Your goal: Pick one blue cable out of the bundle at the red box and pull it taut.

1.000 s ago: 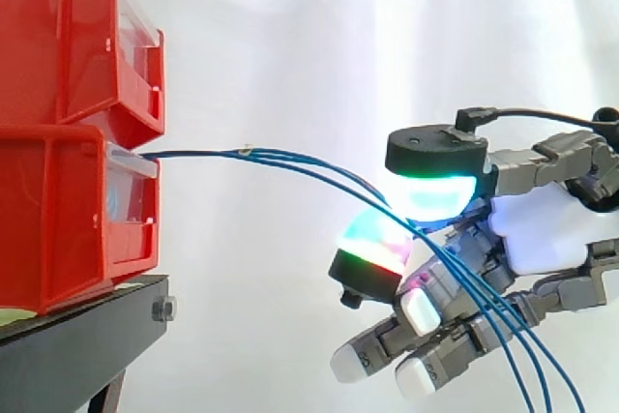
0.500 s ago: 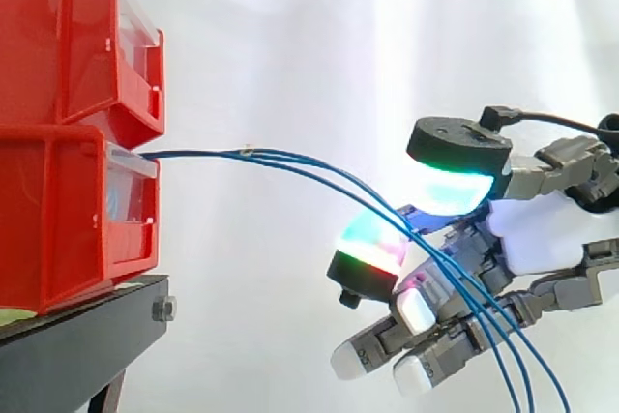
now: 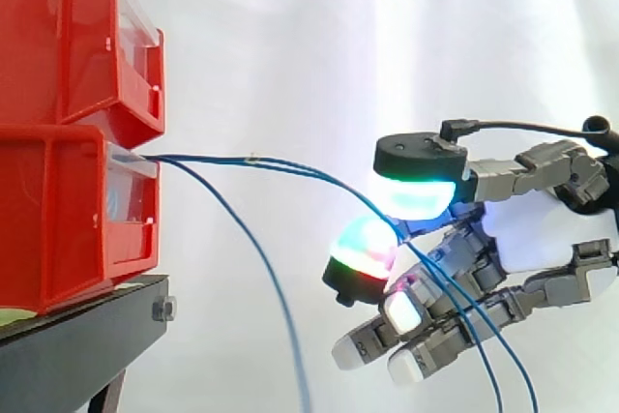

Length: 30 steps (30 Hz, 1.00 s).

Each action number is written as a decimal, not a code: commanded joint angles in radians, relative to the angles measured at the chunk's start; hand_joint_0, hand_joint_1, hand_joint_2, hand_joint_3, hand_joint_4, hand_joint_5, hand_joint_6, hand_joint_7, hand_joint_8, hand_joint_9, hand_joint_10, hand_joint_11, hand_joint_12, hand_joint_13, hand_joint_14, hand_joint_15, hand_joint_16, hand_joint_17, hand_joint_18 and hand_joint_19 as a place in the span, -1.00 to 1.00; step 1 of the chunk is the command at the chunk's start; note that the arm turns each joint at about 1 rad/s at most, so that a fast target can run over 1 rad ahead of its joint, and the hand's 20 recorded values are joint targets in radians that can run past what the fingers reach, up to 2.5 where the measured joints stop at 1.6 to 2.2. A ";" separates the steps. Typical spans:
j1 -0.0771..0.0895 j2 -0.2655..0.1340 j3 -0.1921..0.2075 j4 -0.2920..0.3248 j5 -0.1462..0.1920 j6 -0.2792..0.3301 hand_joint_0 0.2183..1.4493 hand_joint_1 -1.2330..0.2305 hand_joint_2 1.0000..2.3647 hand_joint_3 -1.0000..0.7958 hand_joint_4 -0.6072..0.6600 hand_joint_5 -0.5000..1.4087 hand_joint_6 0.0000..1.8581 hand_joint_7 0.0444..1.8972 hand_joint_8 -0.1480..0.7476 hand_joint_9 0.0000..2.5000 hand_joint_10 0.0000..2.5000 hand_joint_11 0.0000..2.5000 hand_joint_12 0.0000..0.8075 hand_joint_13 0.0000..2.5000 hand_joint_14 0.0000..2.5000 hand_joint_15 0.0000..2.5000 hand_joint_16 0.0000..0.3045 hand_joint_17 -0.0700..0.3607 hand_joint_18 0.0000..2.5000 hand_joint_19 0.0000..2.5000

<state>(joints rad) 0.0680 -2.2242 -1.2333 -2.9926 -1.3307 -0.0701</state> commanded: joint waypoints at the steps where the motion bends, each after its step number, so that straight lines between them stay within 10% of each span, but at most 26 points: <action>1: 0.003 0.001 0.000 0.000 0.002 -0.005 -0.40 -0.18 -0.98 -0.17 0.23 -0.60 -0.15 0.14 0.05 -0.36 -0.99 -0.59 -0.14 -0.77 -1.00 -0.91 -0.68 -0.16 -0.72 -0.77; 24: 0.007 0.000 0.000 0.004 0.002 -0.005 -0.36 -0.48 -0.97 -0.04 0.23 -0.61 -0.10 0.13 0.03 -0.38 -0.99 -0.54 -0.13 -0.76 -1.00 -0.91 -0.67 -0.15 -0.67 -0.80; 30: 0.007 0.000 0.000 0.004 0.004 -0.005 -0.53 -0.36 -1.00 -0.42 0.31 -0.62 -0.11 0.09 0.02 -0.41 -0.99 -0.56 -0.09 -0.79 -1.00 -0.91 -0.65 -0.11 -0.71 -0.77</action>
<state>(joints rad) 0.0746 -2.2242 -1.2333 -2.9888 -1.3270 -0.0752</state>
